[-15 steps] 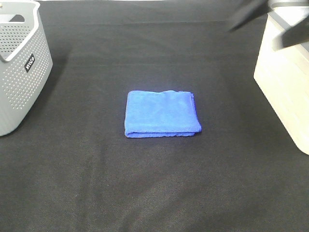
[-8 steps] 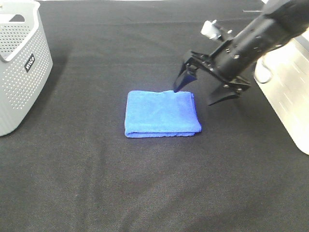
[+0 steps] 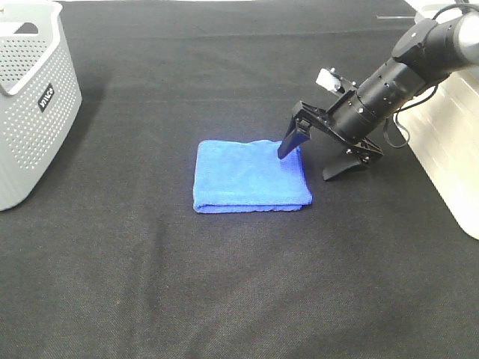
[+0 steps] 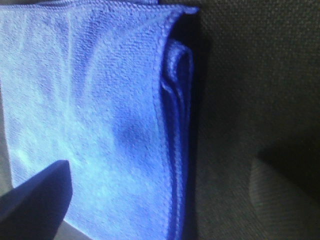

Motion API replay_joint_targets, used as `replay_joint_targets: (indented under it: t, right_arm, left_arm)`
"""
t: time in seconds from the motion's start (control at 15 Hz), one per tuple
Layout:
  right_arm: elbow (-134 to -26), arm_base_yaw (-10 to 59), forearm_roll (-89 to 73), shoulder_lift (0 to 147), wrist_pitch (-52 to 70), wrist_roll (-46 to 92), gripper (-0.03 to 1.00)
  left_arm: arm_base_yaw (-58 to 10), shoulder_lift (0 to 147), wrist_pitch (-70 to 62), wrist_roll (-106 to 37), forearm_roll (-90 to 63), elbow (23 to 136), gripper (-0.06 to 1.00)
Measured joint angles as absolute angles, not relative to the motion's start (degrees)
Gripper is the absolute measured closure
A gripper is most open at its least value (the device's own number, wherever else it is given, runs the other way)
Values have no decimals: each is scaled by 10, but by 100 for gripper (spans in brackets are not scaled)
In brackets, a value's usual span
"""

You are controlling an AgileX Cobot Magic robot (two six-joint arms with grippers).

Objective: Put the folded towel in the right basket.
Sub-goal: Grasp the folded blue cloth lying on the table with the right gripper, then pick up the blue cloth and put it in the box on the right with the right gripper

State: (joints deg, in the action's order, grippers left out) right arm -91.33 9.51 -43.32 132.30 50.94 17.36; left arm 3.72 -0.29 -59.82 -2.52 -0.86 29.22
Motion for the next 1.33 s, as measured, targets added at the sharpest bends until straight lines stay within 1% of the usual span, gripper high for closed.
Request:
replay_joint_targets:
  t: [0.13, 0.27, 0.33, 0.4, 0.47, 0.53, 0.6, 0.67, 0.73, 1.07, 1.33]
  right_arm:
    - [-919, 101, -456, 1335, 506, 174, 5]
    - [-928, 136, -479, 1348, 484, 177, 6]
    - [-939, 170, -502, 1362, 471, 180, 9]
    - [-939, 170, -502, 1362, 471, 180, 9]
    - [-940, 185, -511, 1365, 458, 180, 14]
    - [-941, 193, -512, 1368, 448, 180, 24]
    - [-941, 194, -511, 1372, 444, 180, 38]
    - [-940, 194, -507, 1378, 442, 180, 58]
    - [-940, 194, -506, 1379, 443, 180, 81]
    - [-940, 195, -464, 1346, 467, 180, 81]
    - [-1038, 189, -425, 1222, 574, 175, 81]
  left_arm:
    - [37, -3, -598, -25, -9, 292, -5]
    - [37, -3, -598, -25, -9, 292, -5]
    - [37, -3, -598, -25, -9, 292, -5]
    - [37, -3, -598, -25, -9, 292, -5]
    - [37, -3, -598, -25, -9, 292, -5]
    - [37, -3, -598, -25, -9, 292, -5]
    - [37, -3, -598, -25, -9, 292, -5]
    - [37, -3, -598, -25, -9, 292, -5]
    - [37, -3, -598, -25, -9, 292, -5]
    - [37, -3, -598, -25, -9, 292, -5]
    - [37, -3, -598, -25, -9, 292, -5]
